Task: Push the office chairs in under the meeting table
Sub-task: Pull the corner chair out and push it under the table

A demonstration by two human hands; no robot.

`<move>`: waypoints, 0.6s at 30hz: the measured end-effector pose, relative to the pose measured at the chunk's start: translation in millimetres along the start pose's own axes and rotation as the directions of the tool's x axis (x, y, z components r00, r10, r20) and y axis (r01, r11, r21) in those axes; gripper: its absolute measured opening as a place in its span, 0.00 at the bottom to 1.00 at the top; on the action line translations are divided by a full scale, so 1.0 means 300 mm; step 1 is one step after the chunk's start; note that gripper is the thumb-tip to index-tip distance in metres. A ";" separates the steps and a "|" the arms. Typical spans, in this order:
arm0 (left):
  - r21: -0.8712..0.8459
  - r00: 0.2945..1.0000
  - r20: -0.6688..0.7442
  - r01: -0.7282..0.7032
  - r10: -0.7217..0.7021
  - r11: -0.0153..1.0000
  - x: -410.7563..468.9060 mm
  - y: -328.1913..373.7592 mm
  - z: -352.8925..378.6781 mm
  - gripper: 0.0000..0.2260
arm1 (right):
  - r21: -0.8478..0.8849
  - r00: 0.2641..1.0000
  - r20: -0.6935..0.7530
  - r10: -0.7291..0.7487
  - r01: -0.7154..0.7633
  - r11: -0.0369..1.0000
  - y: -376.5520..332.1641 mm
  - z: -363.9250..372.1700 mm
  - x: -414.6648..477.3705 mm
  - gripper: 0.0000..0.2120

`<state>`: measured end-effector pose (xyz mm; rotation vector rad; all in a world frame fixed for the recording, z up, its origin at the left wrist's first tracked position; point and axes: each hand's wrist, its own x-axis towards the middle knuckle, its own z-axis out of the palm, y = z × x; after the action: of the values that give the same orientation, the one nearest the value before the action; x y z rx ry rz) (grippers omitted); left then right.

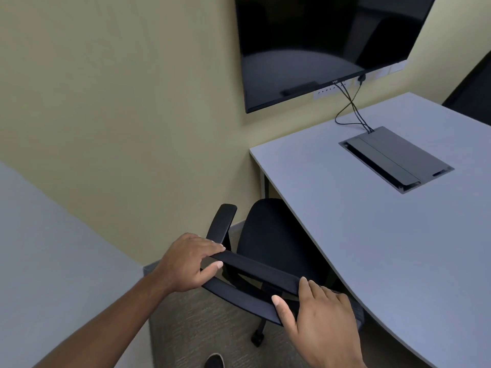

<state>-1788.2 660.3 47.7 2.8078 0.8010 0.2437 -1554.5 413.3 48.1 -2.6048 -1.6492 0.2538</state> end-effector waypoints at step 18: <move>-0.076 0.942 0.068 -0.322 0.327 0.944 0.420 -0.429 -0.055 0.21 | 0.097 0.890 -0.151 0.430 -0.419 0.903 -0.396 0.032 0.232 0.38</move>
<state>-1750.6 837.1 44.5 2.8542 0.3012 0.2022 -1633.0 526.7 46.0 -2.8187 -0.9873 0.0914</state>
